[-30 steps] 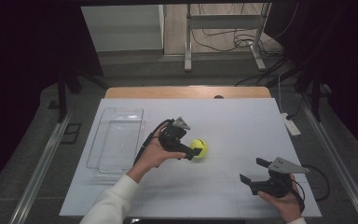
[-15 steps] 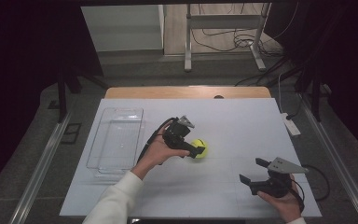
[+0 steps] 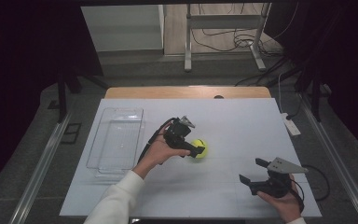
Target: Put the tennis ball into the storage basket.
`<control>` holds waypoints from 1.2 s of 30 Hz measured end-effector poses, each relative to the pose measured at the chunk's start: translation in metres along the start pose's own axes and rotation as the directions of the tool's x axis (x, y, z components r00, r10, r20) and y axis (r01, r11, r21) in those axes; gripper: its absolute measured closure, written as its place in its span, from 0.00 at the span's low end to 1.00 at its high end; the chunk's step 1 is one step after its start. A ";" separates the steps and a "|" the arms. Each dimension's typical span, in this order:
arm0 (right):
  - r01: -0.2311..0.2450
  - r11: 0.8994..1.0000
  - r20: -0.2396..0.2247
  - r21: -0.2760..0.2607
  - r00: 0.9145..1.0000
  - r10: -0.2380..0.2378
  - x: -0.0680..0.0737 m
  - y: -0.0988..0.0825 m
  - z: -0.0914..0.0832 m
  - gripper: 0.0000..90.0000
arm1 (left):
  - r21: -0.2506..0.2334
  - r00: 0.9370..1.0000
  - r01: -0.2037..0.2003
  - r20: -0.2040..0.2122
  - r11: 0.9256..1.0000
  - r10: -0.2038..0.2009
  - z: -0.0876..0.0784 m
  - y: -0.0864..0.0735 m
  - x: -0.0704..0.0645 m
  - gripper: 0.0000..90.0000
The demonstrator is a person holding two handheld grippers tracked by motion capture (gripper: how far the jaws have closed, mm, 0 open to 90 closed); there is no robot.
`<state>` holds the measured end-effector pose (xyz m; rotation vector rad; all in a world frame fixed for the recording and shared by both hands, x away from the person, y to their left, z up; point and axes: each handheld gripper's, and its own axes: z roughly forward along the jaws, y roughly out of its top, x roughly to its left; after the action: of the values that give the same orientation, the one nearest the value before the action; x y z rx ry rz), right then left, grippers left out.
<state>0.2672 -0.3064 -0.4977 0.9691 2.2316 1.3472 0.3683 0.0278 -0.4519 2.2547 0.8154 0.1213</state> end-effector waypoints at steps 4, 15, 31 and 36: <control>-0.001 1.000 0.000 0.001 1.000 0.001 0.000 0.000 0.000 0.08 | 0.014 1.000 0.004 -0.005 1.000 -0.004 0.005 0.000 0.001 0.05; -0.004 1.000 -0.001 0.001 1.000 0.004 0.000 0.000 0.000 0.08 | 0.052 1.000 0.007 -0.017 0.999 -0.006 0.022 0.002 0.003 0.05; -0.001 1.000 0.001 0.001 1.000 0.001 -0.001 -0.001 -0.001 0.08 | 0.097 1.000 0.022 -0.018 0.995 -0.020 0.044 0.002 0.005 0.04; -0.001 1.000 0.001 0.002 1.000 0.001 -0.001 -0.001 -0.001 0.08 | 0.104 0.999 0.033 -0.018 0.994 -0.031 0.048 0.001 0.006 0.04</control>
<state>0.2673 -0.3079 -0.4982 0.9718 2.2326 1.3450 0.3888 0.0021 -0.4874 2.3399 0.8841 0.0836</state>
